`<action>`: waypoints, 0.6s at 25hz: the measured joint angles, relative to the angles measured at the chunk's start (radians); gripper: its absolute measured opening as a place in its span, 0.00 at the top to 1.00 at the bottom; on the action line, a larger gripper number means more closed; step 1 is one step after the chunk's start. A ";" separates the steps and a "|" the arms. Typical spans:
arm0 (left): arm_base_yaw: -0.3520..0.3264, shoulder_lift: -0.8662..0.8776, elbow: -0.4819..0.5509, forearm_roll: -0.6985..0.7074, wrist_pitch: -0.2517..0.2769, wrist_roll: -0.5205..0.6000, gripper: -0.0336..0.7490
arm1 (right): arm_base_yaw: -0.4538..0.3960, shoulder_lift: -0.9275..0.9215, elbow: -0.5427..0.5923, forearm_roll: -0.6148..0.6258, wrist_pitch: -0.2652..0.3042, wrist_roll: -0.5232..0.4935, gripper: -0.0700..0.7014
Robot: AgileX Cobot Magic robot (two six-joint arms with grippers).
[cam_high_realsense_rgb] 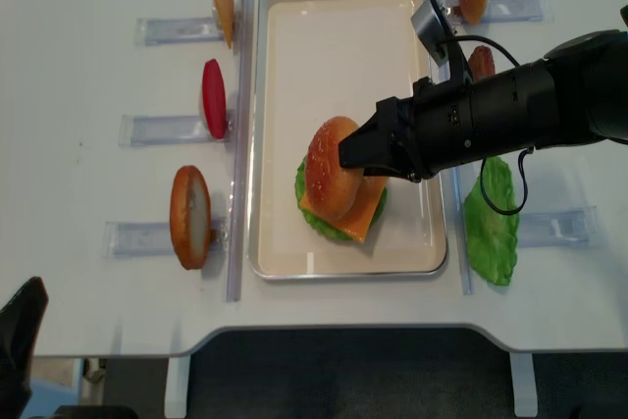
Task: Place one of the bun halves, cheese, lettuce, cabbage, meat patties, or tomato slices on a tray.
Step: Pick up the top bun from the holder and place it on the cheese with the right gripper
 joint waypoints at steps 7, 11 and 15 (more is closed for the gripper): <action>0.000 0.000 0.000 0.000 0.000 0.000 0.14 | 0.000 0.000 0.000 -0.017 -0.020 0.016 0.36; 0.000 0.000 0.000 0.000 0.000 0.000 0.14 | 0.000 0.000 0.000 -0.043 -0.048 0.042 0.32; 0.000 0.000 0.000 0.000 0.000 0.000 0.14 | 0.000 0.000 0.000 -0.068 -0.061 0.060 0.30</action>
